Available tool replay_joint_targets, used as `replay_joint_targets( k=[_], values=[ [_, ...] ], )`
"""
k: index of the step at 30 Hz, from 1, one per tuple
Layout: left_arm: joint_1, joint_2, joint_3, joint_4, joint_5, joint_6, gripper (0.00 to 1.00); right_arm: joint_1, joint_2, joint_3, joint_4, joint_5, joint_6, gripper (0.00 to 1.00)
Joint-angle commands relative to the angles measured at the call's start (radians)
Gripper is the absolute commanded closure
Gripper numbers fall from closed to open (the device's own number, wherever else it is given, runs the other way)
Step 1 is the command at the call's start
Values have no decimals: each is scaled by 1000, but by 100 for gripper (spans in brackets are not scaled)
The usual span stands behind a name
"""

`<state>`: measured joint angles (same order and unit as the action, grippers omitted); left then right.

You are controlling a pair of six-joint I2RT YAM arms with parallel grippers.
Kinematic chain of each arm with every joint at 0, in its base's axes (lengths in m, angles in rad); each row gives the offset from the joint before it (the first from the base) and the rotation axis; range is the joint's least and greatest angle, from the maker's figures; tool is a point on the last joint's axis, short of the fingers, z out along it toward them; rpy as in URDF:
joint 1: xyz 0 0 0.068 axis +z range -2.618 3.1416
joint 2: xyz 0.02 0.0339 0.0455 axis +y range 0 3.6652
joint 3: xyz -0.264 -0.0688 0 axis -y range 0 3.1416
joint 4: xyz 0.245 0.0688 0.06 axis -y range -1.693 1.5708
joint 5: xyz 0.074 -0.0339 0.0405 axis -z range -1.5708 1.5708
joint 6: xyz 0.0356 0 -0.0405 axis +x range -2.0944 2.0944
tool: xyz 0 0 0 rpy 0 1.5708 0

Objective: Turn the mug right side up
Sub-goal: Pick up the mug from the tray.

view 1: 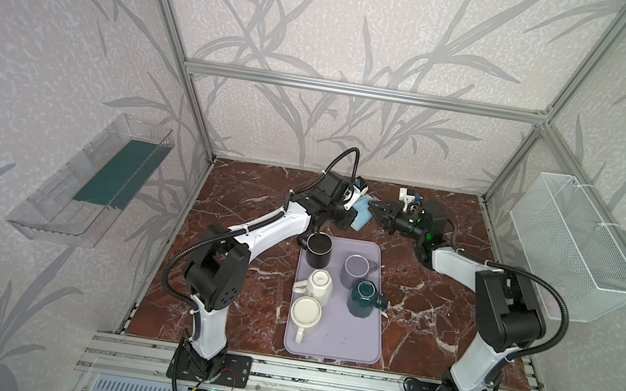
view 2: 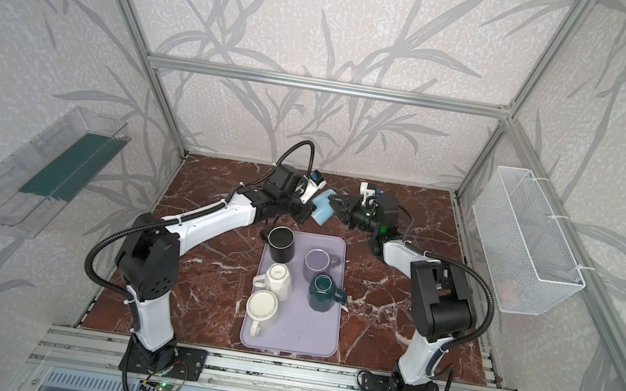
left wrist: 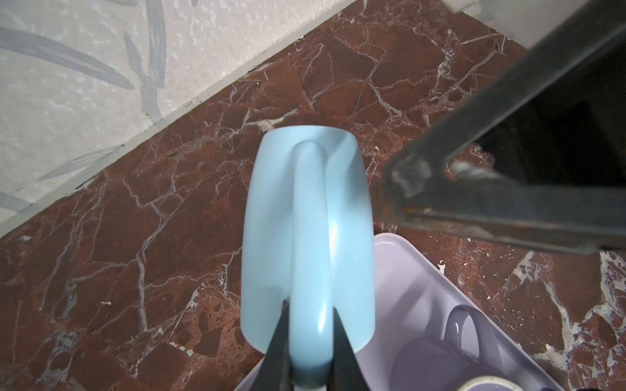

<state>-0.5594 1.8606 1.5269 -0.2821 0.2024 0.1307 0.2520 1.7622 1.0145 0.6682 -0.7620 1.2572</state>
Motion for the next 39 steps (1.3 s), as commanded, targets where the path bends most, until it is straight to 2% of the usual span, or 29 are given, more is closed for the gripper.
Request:
replay_joint_targets(
  k=[1, 5, 8, 11, 14, 20, 24, 29, 33, 39],
  values=[
    [18, -20, 67, 37, 53, 72, 100, -34, -117, 75, -302, -69, -299, 73],
    [24, -19, 92, 3, 72, 111, 100, -58, -178, 222, -657, -55, -691, 73],
    [30, -21, 99, -8, 94, 133, 100, -56, -196, 323, -854, -26, -970, 73],
    [31, -25, 105, -25, 115, 158, 100, -54, -207, 371, -939, -26, -1186, 73],
    [32, -31, 104, -39, 144, 185, 100, -49, -215, 386, -972, 26, -1370, 72],
    [33, -44, 113, -74, 195, 226, 100, -39, -156, 504, -1155, -45, -1718, 72],
    [33, -50, 111, -75, 208, 237, 100, -22, -143, 525, -1198, -69, -1886, 71],
    [33, -65, 96, -71, 233, 247, 100, -18, -112, 544, -1217, -114, -2018, 68],
    [32, -101, 49, -28, 255, 252, 100, -17, -80, 548, -1212, -165, -2078, 67],
    [33, -142, 21, -20, 312, 260, 100, -5, -29, 564, -1198, -157, -2125, 65]
  ],
)
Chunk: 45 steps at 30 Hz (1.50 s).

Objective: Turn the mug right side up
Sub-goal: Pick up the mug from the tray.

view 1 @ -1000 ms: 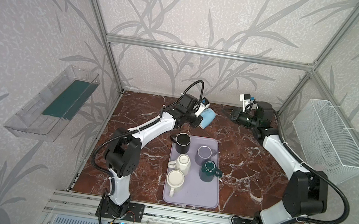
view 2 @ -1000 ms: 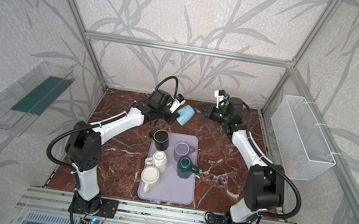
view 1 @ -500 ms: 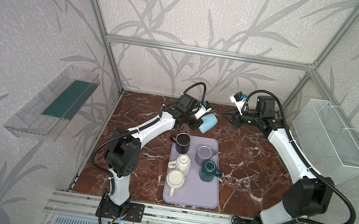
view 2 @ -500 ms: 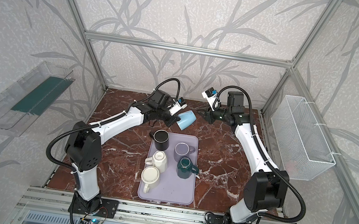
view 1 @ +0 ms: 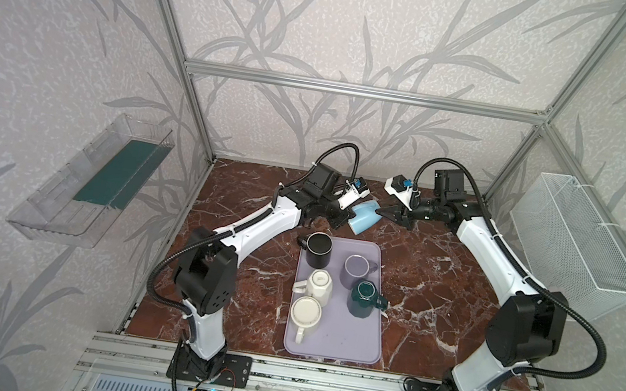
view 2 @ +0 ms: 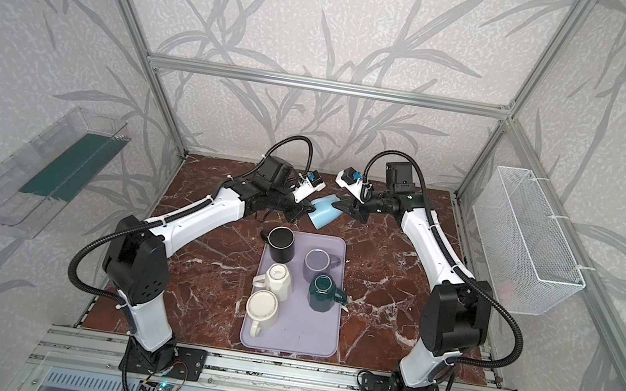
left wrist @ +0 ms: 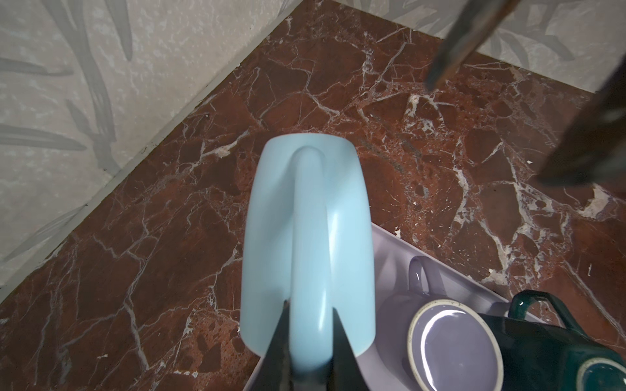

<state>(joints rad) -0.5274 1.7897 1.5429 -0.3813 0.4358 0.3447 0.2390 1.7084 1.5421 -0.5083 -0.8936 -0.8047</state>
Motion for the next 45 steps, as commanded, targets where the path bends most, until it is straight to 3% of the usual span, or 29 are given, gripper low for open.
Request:
replay_joint_targets(
  k=[1, 32, 45],
  values=[
    [1, -75, 5, 79, 86, 46, 100, 9, 30, 39, -22, -30, -72, 65],
    [-3, -90, 52, -32, 132, 148, 100, 89, 201, 254, -250, 99, -256, 65],
    [-4, -116, 38, -1, 132, 150, 100, 89, 170, 137, -149, -46, -190, 63]
  ],
)
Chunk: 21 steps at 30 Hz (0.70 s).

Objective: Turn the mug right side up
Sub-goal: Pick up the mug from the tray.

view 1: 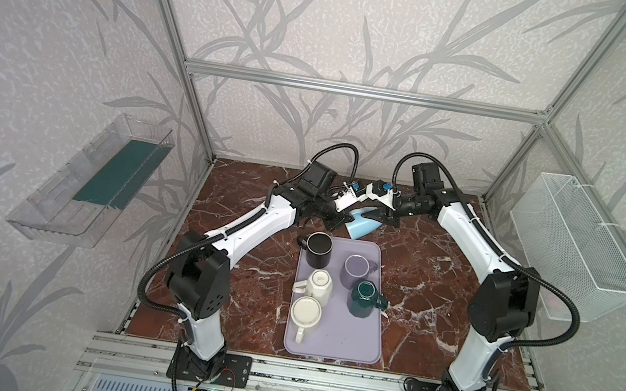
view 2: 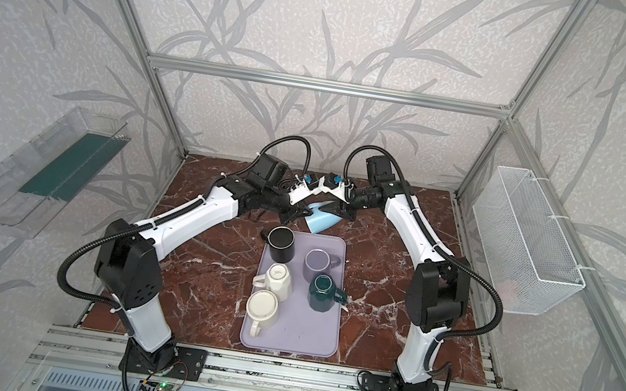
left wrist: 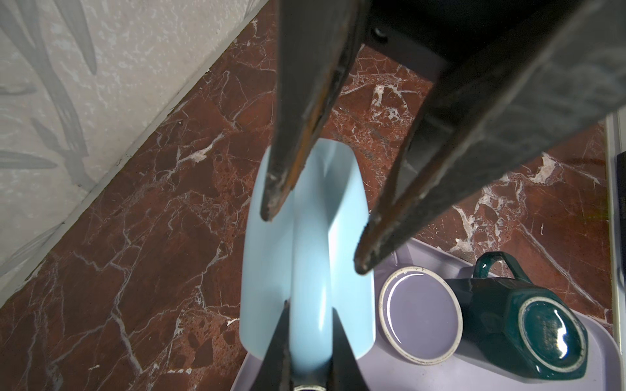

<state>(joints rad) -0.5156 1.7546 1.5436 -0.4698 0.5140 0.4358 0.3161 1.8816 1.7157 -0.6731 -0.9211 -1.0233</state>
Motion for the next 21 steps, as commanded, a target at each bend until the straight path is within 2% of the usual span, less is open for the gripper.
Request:
replay_joint_targets(
  k=[1, 11, 21],
  values=[
    [-16, -87, 32, 93, 53, 57, 100, 11, -8, -51, 37, -22, 42, 63],
    [-17, -117, 40, 87, 81, 56, 100, 4, 13, -23, 36, -53, 60, 63],
    [-22, -83, 98, 25, 120, 68, 100, 6, 46, 51, -43, -123, 45, 76]
  ],
)
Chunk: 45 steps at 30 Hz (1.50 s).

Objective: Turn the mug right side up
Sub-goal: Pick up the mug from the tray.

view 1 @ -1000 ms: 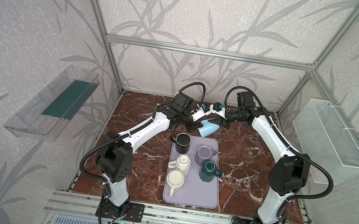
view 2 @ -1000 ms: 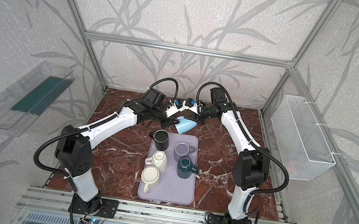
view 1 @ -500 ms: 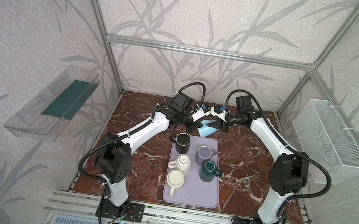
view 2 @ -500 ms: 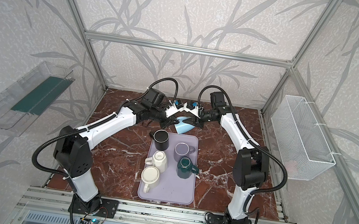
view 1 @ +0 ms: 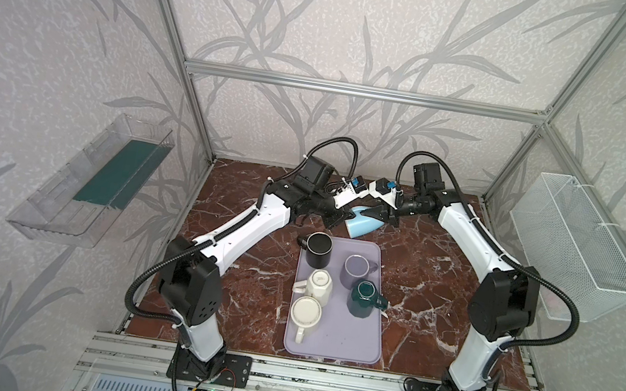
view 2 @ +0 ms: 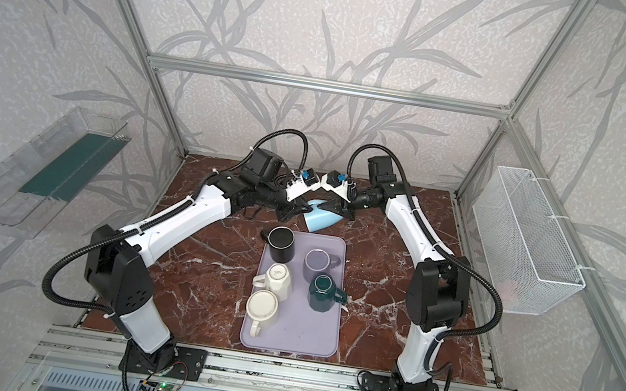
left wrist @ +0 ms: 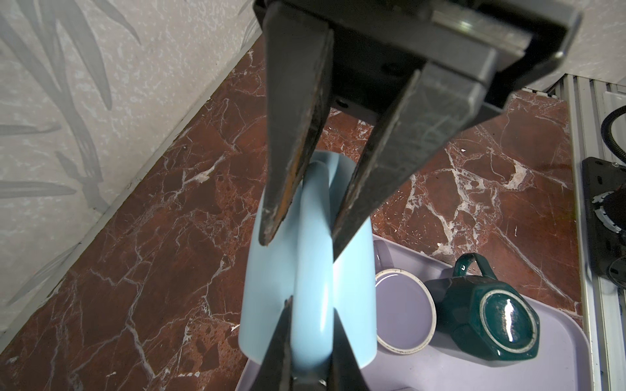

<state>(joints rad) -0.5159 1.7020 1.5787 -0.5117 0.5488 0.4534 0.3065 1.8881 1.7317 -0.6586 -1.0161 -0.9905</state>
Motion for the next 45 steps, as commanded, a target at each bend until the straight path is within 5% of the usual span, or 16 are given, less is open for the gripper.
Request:
replay_joint_targets(
  k=[1, 9, 13, 19, 29, 37, 45],
  values=[
    [-22, -29, 65, 64, 87, 54, 100, 15, 46, 44, -67, -33, 12, 77],
    [-23, -20, 80, 47, 91, 61, 100, 28, 77, 92, -109, -52, 12, 79],
    [-25, -12, 82, 51, 86, 60, 100, 37, 93, 115, -134, -53, 16, 98],
    [-25, -6, 75, 79, 58, 43, 100, 37, 93, 97, -69, -70, 105, 100],
    [-9, -62, -1, 184, -63, -17, 97, 18, 14, -118, 353, -50, 383, 100],
    [69, -173, -145, 430, -59, -234, 90, 8, -20, -270, 675, 7, 586, 100],
    [82, -174, -154, 458, -58, -260, 87, 9, -24, -329, 798, -20, 661, 100]
  ],
)
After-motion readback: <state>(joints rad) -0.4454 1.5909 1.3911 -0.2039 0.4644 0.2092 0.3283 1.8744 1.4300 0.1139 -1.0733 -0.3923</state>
